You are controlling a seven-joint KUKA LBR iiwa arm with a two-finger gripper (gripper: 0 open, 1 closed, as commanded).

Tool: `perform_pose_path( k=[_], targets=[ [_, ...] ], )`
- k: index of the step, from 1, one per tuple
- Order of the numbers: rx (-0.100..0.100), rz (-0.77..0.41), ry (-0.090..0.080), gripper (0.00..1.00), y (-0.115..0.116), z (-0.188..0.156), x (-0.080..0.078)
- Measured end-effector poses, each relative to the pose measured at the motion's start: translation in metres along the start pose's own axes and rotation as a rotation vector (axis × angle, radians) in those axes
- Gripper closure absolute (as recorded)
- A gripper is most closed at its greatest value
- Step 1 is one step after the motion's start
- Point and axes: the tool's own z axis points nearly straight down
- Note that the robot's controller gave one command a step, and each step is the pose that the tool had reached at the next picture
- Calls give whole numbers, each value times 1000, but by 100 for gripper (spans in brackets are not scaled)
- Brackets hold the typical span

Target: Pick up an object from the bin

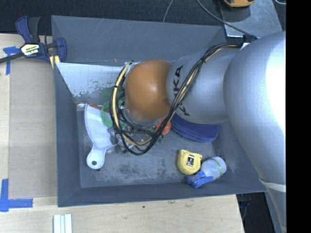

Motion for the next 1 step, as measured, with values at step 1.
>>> perform_pose_path(
  k=[1],
  targets=[
    [3, -219, -8, 100, 9, -96, 19]
  ],
)
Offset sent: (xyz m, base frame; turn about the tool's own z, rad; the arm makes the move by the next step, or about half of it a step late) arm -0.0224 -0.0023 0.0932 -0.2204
